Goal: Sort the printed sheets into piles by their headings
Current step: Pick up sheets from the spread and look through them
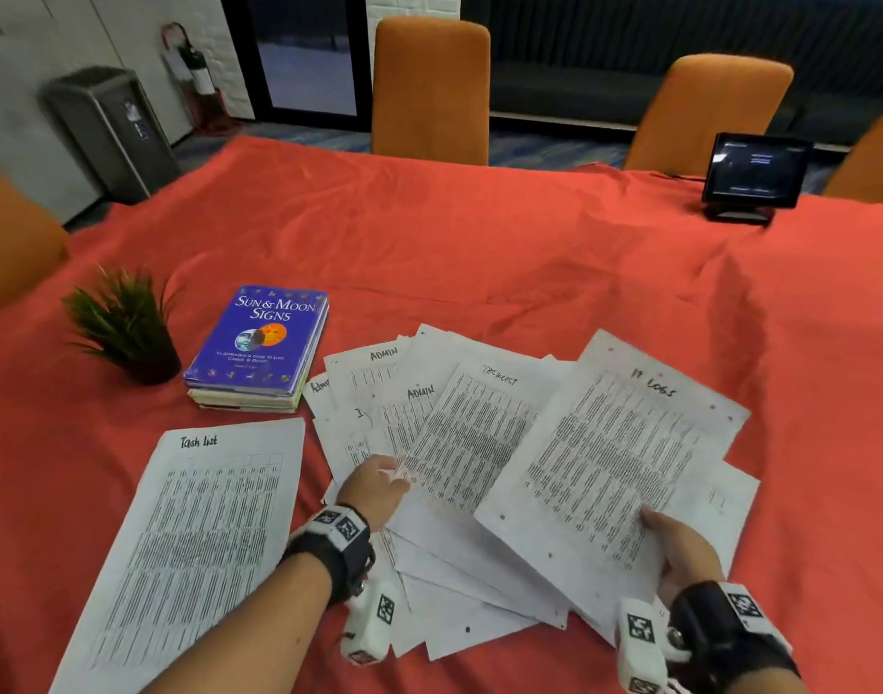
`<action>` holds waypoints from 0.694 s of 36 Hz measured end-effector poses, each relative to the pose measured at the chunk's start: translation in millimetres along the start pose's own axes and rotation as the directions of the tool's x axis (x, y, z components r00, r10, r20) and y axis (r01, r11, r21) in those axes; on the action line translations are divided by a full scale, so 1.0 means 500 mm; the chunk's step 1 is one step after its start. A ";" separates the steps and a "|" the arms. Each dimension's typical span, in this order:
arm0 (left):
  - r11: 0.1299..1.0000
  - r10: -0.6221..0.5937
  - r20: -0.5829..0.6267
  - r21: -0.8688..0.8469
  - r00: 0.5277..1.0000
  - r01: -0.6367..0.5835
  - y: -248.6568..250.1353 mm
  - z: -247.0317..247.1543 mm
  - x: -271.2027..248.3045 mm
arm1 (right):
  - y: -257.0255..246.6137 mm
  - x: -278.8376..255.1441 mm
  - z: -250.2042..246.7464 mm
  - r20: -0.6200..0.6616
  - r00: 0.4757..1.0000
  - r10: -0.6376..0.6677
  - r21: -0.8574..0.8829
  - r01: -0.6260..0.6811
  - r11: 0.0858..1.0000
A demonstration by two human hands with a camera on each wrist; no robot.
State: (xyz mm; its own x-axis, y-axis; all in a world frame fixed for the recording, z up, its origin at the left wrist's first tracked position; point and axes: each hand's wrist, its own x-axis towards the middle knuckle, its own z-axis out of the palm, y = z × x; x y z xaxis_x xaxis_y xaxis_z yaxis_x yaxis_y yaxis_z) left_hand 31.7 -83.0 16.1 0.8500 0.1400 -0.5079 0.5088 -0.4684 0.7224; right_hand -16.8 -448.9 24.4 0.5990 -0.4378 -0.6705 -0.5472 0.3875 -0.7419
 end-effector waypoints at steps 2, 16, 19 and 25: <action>0.993 -0.032 -0.007 0.115 0.999 0.033 -0.004 0.008 0.015 | -0.002 0.002 -0.005 -0.026 1.000 -0.007 -0.068 0.006 0.998; 0.983 -0.094 0.106 0.166 0.990 0.075 -0.011 0.039 0.003 | 0.054 -0.024 0.137 0.059 0.998 -0.027 -0.557 0.055 0.828; 0.991 -0.096 0.122 0.107 0.988 0.083 -0.012 0.050 -0.010 | 0.064 -0.030 0.158 0.110 0.994 -0.024 -0.608 0.086 0.789; 0.987 -0.077 0.105 0.147 0.992 0.061 0.000 0.064 -0.033 | 0.075 -0.042 0.176 0.197 0.980 -0.043 -0.679 0.168 0.715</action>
State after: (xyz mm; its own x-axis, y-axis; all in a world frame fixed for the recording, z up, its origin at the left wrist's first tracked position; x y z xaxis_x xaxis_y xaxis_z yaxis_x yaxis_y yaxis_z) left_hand 13.4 -113.5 9.5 0.7892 0.0836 -0.6085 0.5342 -0.5823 0.6128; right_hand 1.5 -353.7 9.8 0.7254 -0.2860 -0.6261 -0.6874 -0.3469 -0.6380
